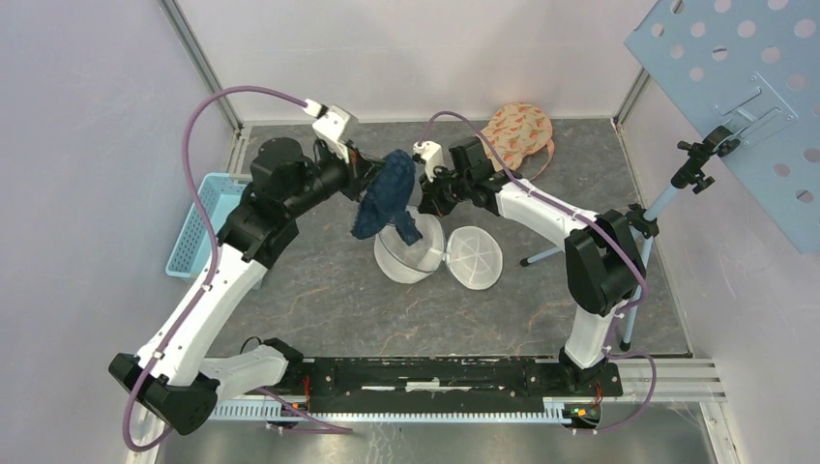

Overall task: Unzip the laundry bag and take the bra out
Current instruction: Pick up the bra from the laundry bag.

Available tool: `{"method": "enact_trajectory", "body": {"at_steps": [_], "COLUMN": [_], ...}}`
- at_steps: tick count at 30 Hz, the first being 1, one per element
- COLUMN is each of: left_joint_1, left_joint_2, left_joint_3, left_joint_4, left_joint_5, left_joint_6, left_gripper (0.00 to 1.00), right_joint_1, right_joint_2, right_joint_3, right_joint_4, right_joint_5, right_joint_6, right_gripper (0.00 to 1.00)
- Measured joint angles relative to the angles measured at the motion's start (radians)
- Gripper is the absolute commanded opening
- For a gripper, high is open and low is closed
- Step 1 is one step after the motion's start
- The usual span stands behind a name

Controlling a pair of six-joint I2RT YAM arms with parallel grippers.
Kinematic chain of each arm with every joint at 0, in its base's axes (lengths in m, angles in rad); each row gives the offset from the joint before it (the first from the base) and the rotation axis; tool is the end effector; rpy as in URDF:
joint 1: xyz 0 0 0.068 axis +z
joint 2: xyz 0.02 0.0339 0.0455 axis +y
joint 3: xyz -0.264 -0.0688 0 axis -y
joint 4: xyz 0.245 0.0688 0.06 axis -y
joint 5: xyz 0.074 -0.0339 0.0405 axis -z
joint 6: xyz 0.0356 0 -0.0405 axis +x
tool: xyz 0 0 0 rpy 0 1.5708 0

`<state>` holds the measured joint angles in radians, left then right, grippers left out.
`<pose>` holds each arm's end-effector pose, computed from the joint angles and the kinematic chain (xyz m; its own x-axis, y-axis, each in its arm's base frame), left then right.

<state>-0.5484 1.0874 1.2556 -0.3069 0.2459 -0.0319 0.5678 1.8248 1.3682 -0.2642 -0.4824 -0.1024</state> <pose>0.1971 -0.1306 0.4324 -0.1406 0.0497 -0.9888 0.7073 0.7039 -0.0652 0.3385 0.2355 0.2452 -0.4748 -0.4103 -0.7786 -0.8231 0.5202 0.2278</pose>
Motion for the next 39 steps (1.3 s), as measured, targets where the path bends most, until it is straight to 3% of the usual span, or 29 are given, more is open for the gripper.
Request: {"method": "enact_trajectory", "body": {"at_steps": [19, 26, 33, 39], "left_joint_1": [0.24, 0.285, 0.329, 0.356], "left_joint_2": [0.078, 0.093, 0.118, 0.126], "left_joint_3": [0.276, 0.314, 0.316, 0.315], "left_joint_4": [0.033, 0.047, 0.048, 0.055], "left_joint_5": [0.115, 0.137, 0.158, 0.162], "left_joint_6": [-0.224, -0.278, -0.33, -0.39], "left_gripper": [0.02, 0.02, 0.02, 0.02], "right_joint_1": [-0.034, -0.039, -0.04, -0.041], "right_joint_2": [0.028, 0.038, 0.037, 0.013], "right_joint_3": [0.061, 0.093, 0.175, 0.199], "right_joint_4": [-0.016, -0.051, -0.078, -0.097], "right_joint_5": [0.032, 0.033, 0.03, -0.054], "right_joint_6": [-0.02, -0.03, -0.052, -0.086], "right_gripper": [0.03, 0.26, 0.73, 0.92]}}
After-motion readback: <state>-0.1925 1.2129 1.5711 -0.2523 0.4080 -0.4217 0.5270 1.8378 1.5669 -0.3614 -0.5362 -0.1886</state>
